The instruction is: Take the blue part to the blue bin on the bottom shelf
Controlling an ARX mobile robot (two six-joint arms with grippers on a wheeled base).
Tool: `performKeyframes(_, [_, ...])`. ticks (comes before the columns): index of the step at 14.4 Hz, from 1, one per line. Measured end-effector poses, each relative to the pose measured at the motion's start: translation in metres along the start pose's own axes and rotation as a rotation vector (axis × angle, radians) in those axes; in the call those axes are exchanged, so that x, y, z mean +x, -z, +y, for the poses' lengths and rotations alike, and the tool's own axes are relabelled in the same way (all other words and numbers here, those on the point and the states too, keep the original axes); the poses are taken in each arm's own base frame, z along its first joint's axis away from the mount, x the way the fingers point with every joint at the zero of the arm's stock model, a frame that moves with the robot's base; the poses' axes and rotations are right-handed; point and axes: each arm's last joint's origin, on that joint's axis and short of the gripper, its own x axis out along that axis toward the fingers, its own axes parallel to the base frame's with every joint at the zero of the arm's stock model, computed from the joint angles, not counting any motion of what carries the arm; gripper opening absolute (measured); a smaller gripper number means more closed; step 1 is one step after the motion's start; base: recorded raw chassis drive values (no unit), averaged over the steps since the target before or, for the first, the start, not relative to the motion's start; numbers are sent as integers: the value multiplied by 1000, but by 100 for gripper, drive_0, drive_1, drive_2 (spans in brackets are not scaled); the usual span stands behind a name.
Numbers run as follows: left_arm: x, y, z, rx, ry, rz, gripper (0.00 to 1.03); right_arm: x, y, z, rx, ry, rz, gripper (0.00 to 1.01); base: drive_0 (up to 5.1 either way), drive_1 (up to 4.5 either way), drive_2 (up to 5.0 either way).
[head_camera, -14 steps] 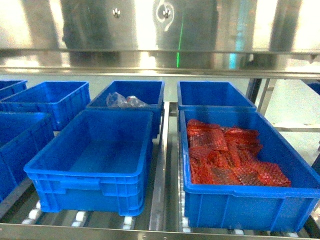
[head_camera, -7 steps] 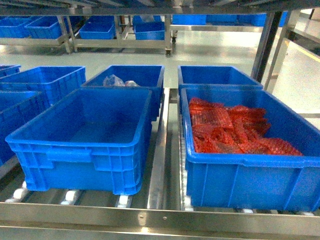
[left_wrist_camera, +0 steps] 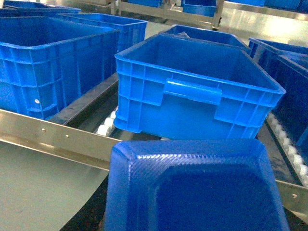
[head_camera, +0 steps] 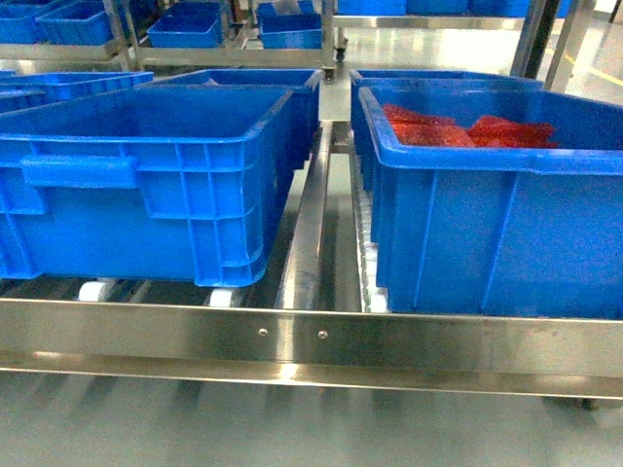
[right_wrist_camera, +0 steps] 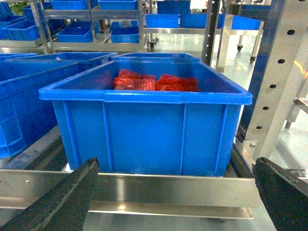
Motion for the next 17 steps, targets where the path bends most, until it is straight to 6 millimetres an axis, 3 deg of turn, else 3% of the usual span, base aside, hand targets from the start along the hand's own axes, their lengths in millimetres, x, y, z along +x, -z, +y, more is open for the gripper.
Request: performKeyframes(17, [0, 0, 0, 0, 0, 0, 43, 0, 0, 0, 0, 0, -1, 98, -7, 397, -412])
